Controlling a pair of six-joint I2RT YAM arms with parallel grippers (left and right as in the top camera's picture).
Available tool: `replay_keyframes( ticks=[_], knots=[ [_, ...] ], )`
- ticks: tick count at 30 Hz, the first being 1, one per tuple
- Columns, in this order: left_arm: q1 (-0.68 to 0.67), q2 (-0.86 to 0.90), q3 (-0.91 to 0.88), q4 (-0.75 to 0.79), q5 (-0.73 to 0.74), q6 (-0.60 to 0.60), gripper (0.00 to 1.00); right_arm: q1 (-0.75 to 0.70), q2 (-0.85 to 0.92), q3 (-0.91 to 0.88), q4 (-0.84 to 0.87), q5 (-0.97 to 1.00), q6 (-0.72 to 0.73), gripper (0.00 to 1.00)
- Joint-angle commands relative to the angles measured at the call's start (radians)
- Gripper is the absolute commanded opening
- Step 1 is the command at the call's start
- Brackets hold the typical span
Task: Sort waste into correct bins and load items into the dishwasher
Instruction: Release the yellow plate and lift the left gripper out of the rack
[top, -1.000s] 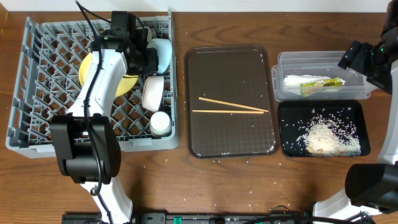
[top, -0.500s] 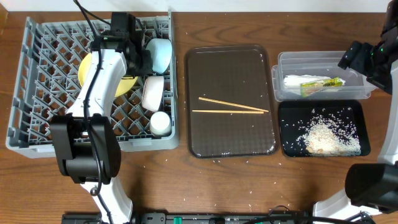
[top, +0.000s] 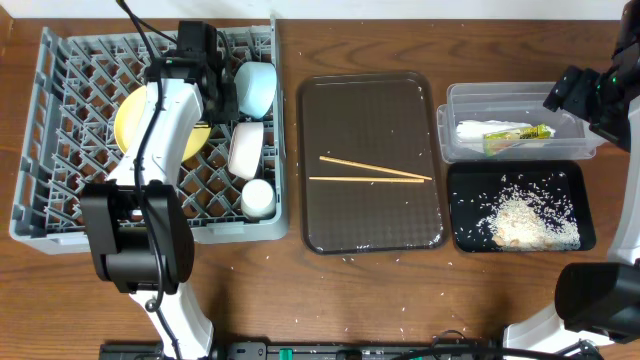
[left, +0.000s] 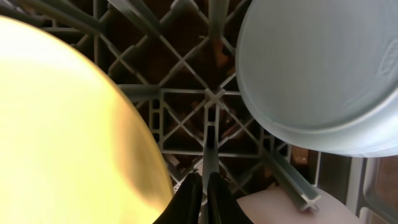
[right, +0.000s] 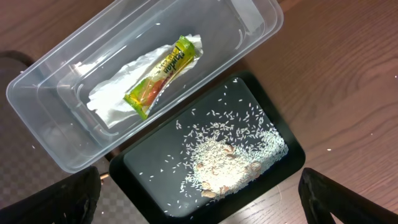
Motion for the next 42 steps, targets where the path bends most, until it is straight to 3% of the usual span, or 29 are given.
replay_keyframes(
  ticks=[1,8,16,21,42],
  knots=[
    [0.005,0.011,-0.002,-0.003,-0.019,0.009,0.08,0.0,0.003,0.001,-0.001,0.006,0.016,0.99],
    [0.005,-0.051,-0.002,-0.012,0.088,0.008,0.13,0.0,0.003,0.001,-0.001,0.006,0.016,0.99],
    [0.022,-0.174,-0.002,-0.09,0.061,0.01,0.13,0.0,0.003,0.001,-0.001,0.006,0.016,0.99],
    [0.052,-0.139,-0.003,-0.102,0.056,0.01,0.08,0.0,0.003,0.001,-0.001,0.006,0.016,0.99],
    [0.053,0.087,-0.003,-0.089,0.055,0.002,0.08,0.0,0.003,0.001,-0.001,0.006,0.016,0.99]
  ],
)
